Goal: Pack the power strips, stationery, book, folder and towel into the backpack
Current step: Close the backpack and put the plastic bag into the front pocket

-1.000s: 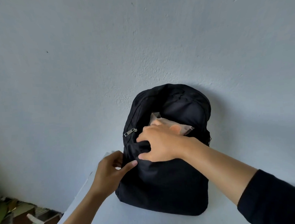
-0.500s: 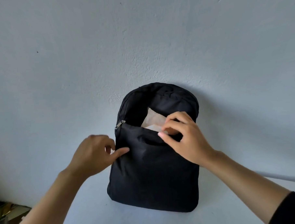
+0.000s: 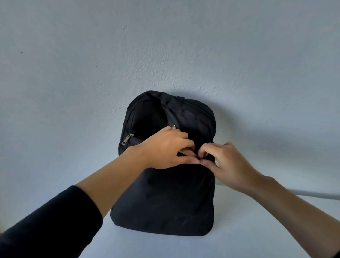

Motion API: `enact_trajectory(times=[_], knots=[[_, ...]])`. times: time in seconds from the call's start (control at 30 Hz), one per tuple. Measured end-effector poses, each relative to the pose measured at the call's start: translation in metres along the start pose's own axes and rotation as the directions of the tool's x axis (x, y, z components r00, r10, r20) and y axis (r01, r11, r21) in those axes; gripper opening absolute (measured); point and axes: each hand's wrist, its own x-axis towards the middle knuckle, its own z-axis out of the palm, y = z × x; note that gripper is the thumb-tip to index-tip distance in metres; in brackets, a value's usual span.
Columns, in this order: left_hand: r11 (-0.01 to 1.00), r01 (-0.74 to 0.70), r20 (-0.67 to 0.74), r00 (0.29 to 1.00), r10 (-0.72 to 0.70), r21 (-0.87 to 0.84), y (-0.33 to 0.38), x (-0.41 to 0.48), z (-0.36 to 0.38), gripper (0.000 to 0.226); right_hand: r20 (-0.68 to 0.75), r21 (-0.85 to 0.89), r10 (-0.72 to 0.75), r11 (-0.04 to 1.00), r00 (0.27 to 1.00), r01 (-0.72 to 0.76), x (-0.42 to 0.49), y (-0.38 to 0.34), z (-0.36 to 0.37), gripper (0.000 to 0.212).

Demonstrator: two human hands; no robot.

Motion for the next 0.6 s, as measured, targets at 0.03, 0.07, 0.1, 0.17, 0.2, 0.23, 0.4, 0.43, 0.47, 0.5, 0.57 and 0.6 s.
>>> enact_trajectory(times=[0.03, 0.07, 0.1, 0.17, 0.2, 0.23, 0.4, 0.43, 0.47, 0.5, 0.57, 0.6], knots=[[1.0, -0.007, -0.002, 1.0, 0.007, -0.017, 0.0, 0.0, 0.001, 0.05, 0.022, -0.025, -0.009, 1.0, 1.0, 0.01, -0.001, 0.004, -0.003, 0.008], [1.0, -0.005, -0.02, 1.0, 0.005, 0.001, -0.001, -0.003, 0.001, 0.053, 0.048, -0.042, -0.01, 0.999, 0.999, 0.012, 0.0, 0.005, -0.005, 0.009], [0.998, 0.014, -0.059, 0.998, -0.01, 0.063, -0.001, -0.005, 0.001, 0.055, 0.078, -0.062, -0.002, 0.998, 0.997, 0.007, 0.0, 0.005, -0.006, 0.012], [0.977, 0.12, -0.105, 0.989, -0.102, 0.178, -0.004, -0.013, -0.002, 0.061, 0.097, -0.081, 0.009, 0.997, 0.995, -0.002, 0.0, 0.004, -0.002, 0.016], [0.973, 0.157, -0.091, 0.985, -0.143, 0.167, -0.006, -0.015, -0.004, 0.064, 0.079, -0.066, 0.021, 0.998, 0.997, -0.016, -0.001, 0.004, 0.0, 0.018], [0.978, 0.173, -0.057, 0.984, -0.168, 0.112, -0.007, -0.02, -0.004, 0.064, 0.058, -0.03, 0.023, 0.999, 0.998, -0.021, -0.002, 0.002, 0.004, 0.02], [0.986, 0.062, 0.073, 0.996, -0.051, -0.154, 0.009, -0.014, -0.007, 0.06, -0.227, -0.023, -0.05, 0.999, 0.973, 0.046, -0.003, -0.001, 0.014, 0.01], [0.984, 0.065, 0.09, 0.995, -0.05, -0.165, 0.013, -0.01, -0.007, 0.058, -0.281, 0.027, -0.04, 0.998, 0.959, 0.05, -0.001, 0.0, 0.013, 0.009], [0.98, 0.092, 0.12, 0.99, -0.072, -0.178, 0.015, -0.005, -0.007, 0.056, -0.328, 0.078, -0.02, 0.996, 0.944, 0.049, 0.001, 0.0, 0.013, 0.009], [0.974, 0.129, 0.149, 0.984, -0.102, -0.184, 0.016, -0.001, -0.007, 0.055, -0.363, 0.131, 0.025, 0.991, 0.931, 0.025, 0.002, 0.0, 0.014, 0.008], [0.964, 0.198, 0.201, 0.966, -0.161, -0.178, 0.017, 0.006, -0.01, 0.058, -0.36, 0.348, 0.223, 0.933, 0.906, -0.091, -0.004, 0.001, 0.022, 0.007], [0.954, 0.236, 0.236, 0.953, -0.191, -0.183, 0.018, 0.008, -0.012, 0.06, -0.304, 0.51, 0.362, 0.843, 0.881, -0.17, -0.01, 0.0, 0.027, 0.012]])
